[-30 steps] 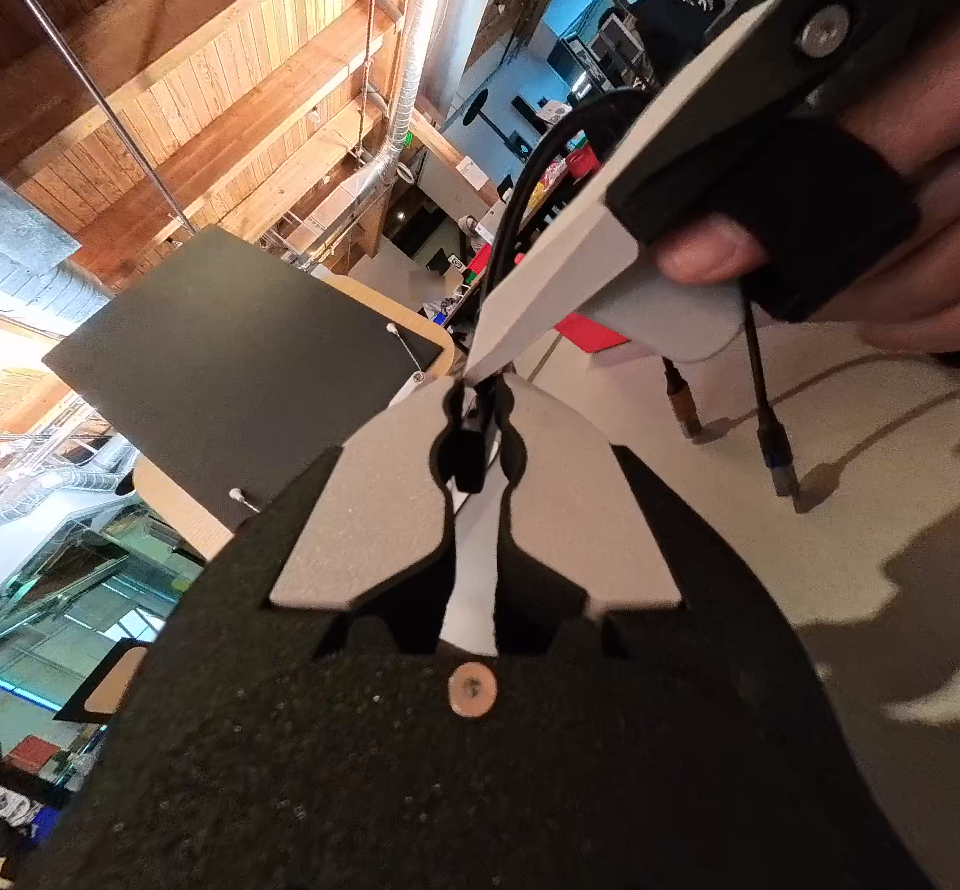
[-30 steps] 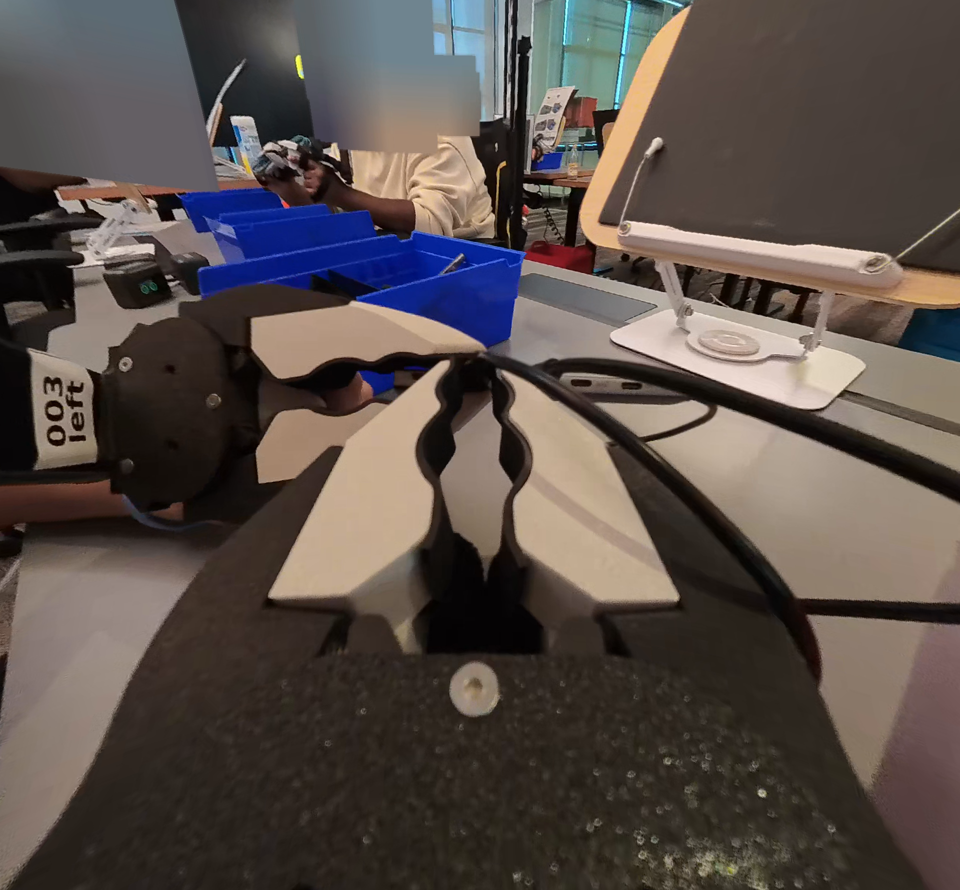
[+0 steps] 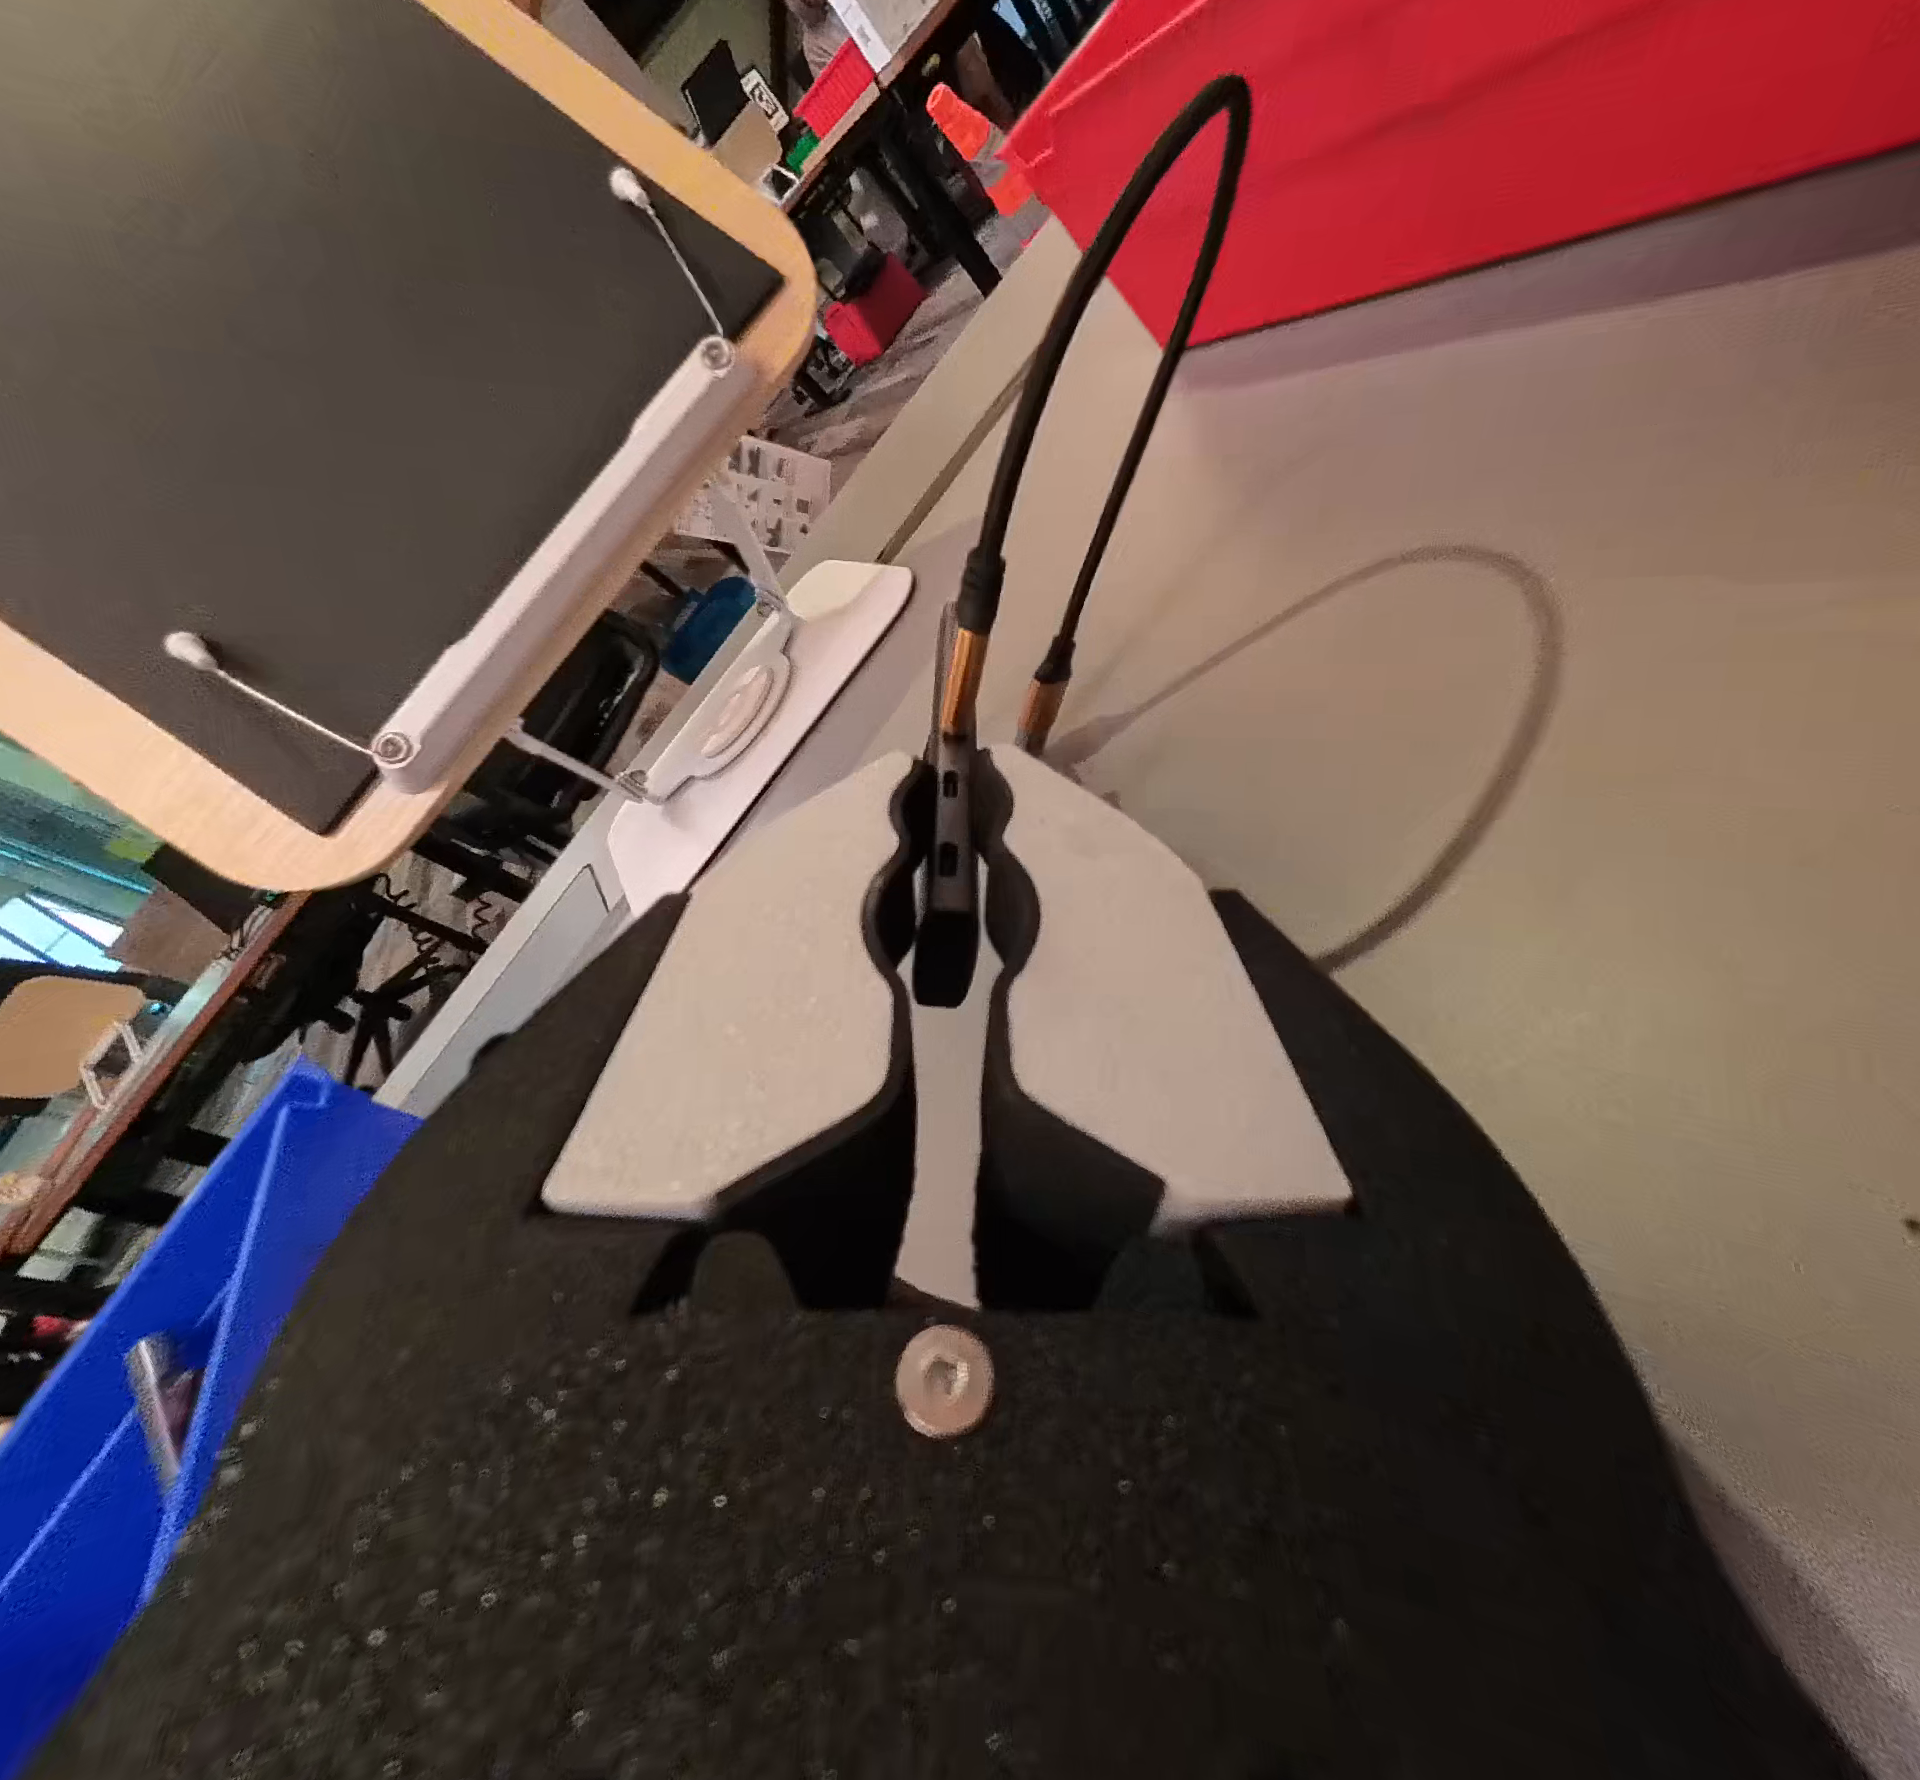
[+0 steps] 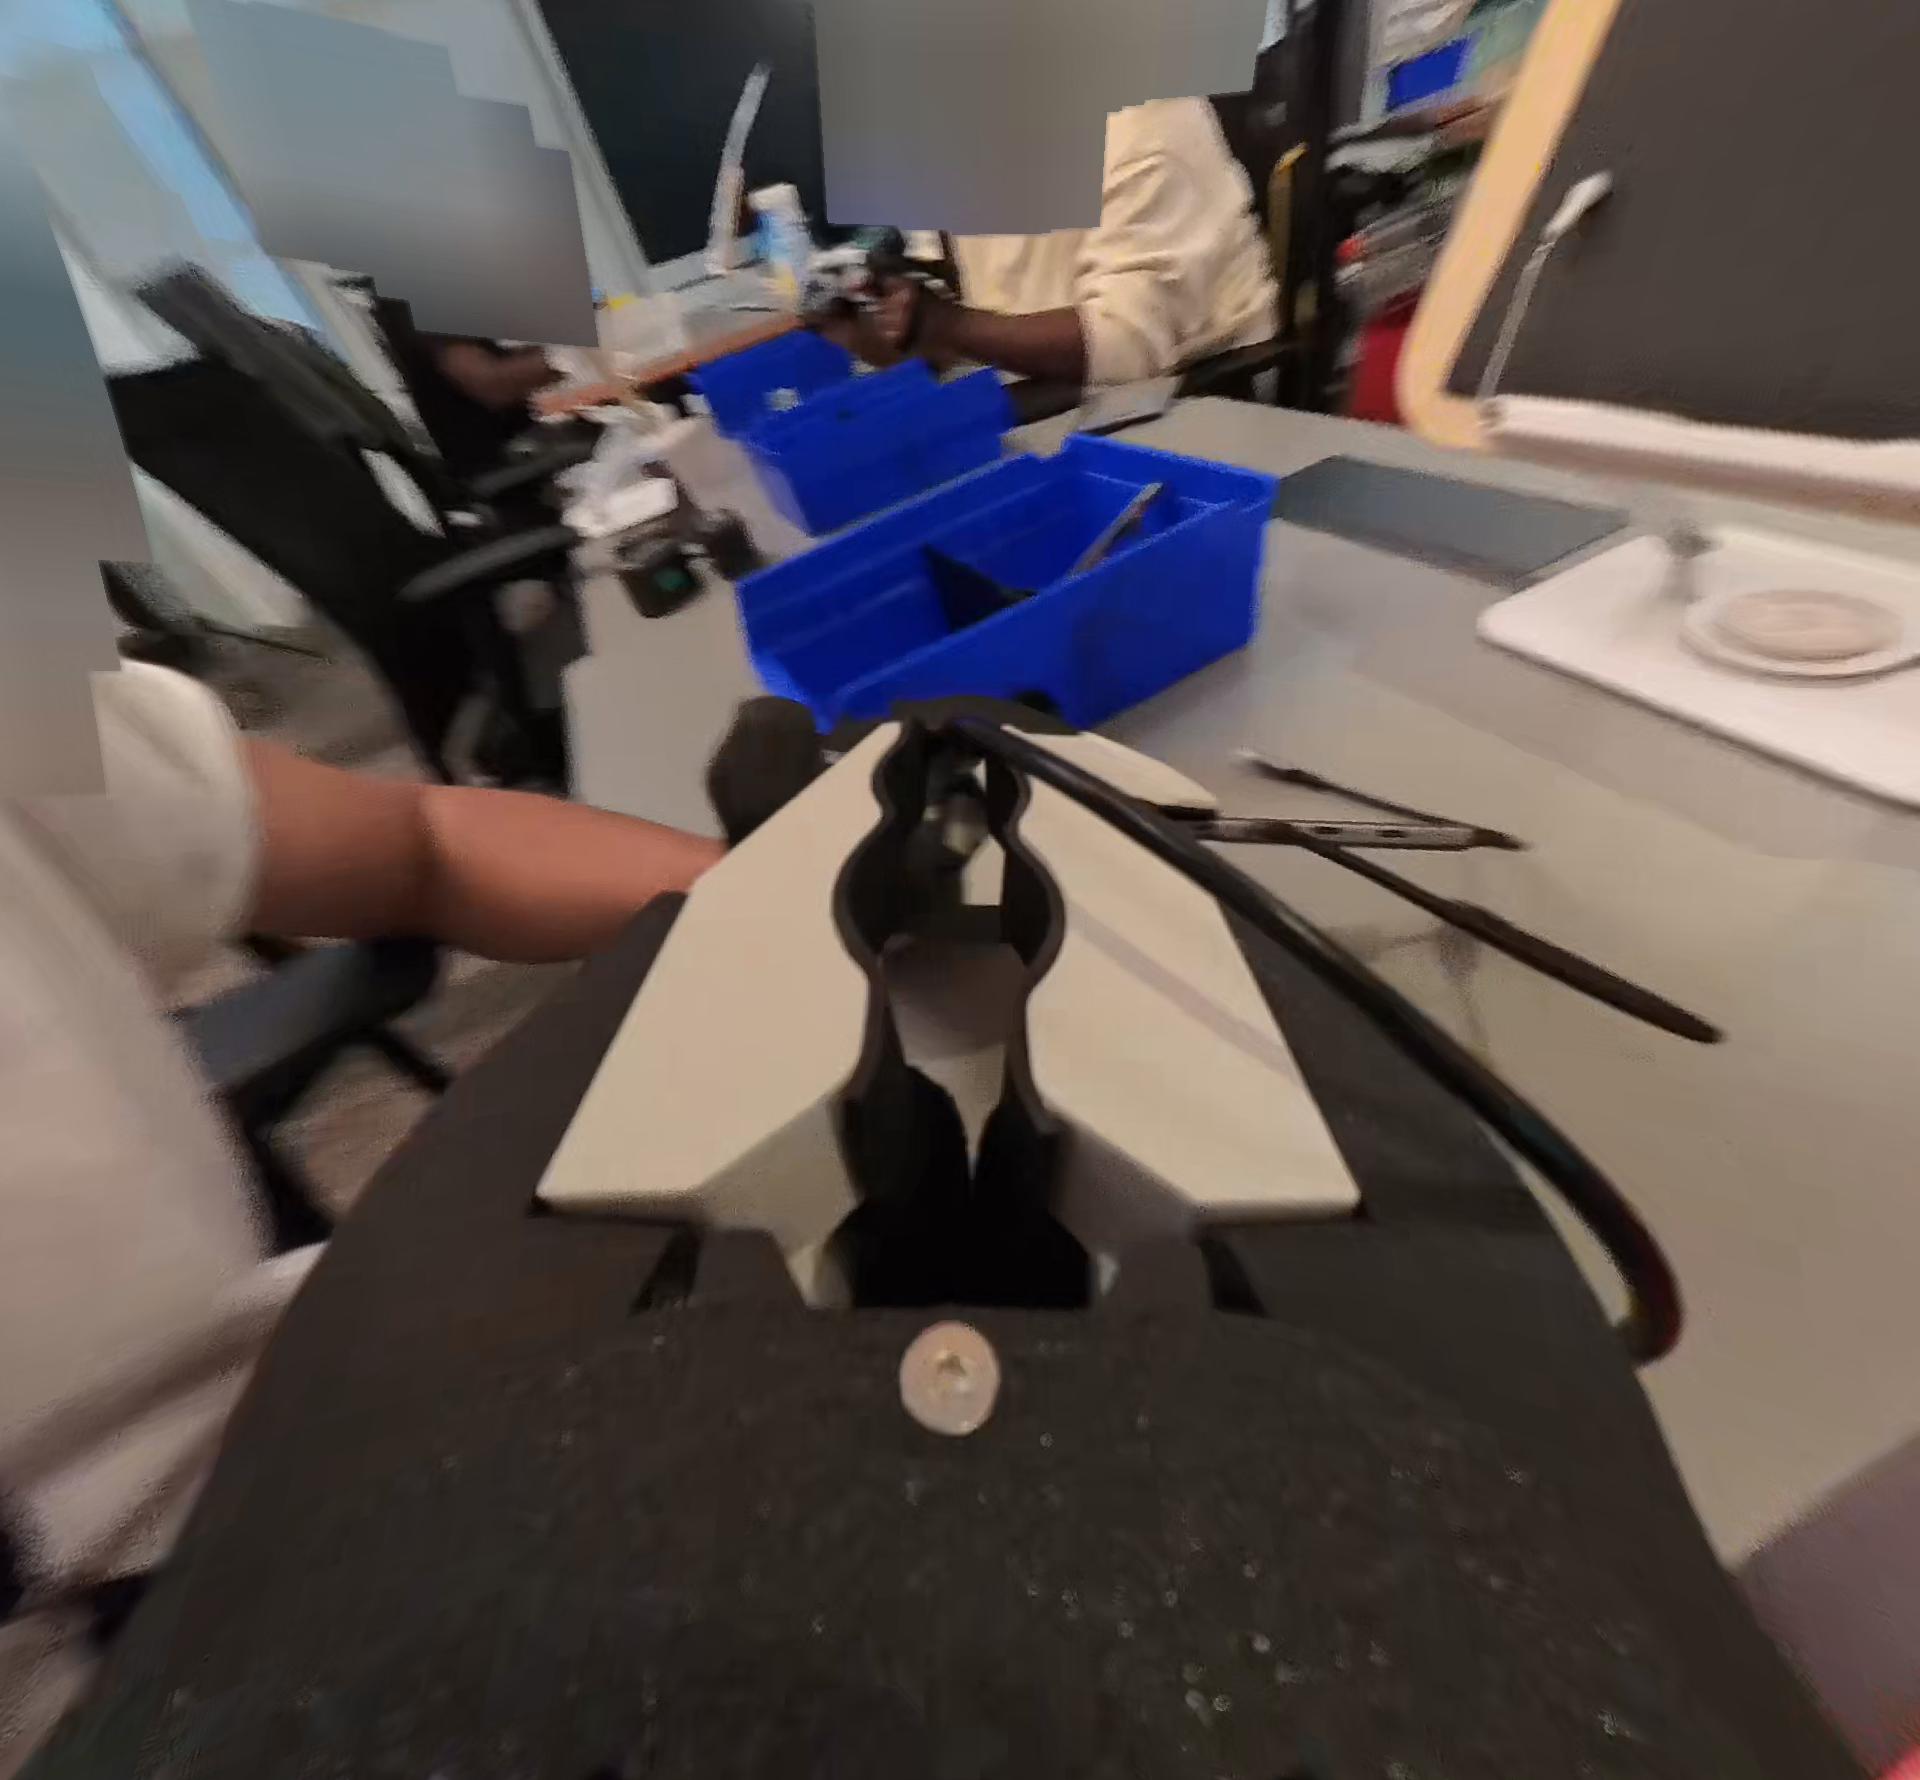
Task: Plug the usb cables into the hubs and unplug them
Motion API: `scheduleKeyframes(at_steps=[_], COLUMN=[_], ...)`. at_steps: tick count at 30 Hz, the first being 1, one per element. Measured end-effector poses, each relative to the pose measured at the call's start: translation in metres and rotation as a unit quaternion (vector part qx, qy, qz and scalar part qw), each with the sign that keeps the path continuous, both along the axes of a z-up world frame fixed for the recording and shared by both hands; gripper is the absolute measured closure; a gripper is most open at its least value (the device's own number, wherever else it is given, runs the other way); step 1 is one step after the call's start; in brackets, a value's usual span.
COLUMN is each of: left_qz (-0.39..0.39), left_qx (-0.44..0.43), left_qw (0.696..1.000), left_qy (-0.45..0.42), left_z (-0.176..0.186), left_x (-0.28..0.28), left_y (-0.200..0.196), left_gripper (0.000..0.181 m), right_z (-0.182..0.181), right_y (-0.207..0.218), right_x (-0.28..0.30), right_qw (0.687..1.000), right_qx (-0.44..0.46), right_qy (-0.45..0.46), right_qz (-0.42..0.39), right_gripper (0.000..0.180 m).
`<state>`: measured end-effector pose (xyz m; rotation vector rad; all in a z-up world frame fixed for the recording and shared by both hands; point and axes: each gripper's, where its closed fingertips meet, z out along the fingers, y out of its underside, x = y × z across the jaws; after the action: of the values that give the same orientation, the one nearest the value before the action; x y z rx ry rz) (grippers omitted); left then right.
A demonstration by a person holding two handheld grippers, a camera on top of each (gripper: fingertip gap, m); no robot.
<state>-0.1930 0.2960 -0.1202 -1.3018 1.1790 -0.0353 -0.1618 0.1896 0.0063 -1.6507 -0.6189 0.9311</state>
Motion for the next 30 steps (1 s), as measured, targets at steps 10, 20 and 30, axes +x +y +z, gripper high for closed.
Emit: scheduleKeyframes(at_steps=[10,20,30], left_qz=[-0.018,-0.017,-0.024], left_qx=[-0.002,0.003,-0.001], left_qw=[1.0,1.0,1.0], left_qy=[0.012,0.011,0.019], left_z=[-0.004,-0.002,-0.005], left_x=[0.006,0.004,0.007], left_y=[-0.009,-0.008,-0.009], left_gripper=[0.173,0.174,0.174], right_z=[0.082,-0.097,-0.171], right_y=[0.022,0.049,0.013], right_x=[0.127,0.218,0.247], right_qw=[0.967,0.932,0.855], right_qx=[-0.026,-0.277,-0.363], right_qy=[0.251,0.086,-0.256], right_qz=[-0.033,-0.219,-0.267], right_gripper=[0.17,0.169,0.132])
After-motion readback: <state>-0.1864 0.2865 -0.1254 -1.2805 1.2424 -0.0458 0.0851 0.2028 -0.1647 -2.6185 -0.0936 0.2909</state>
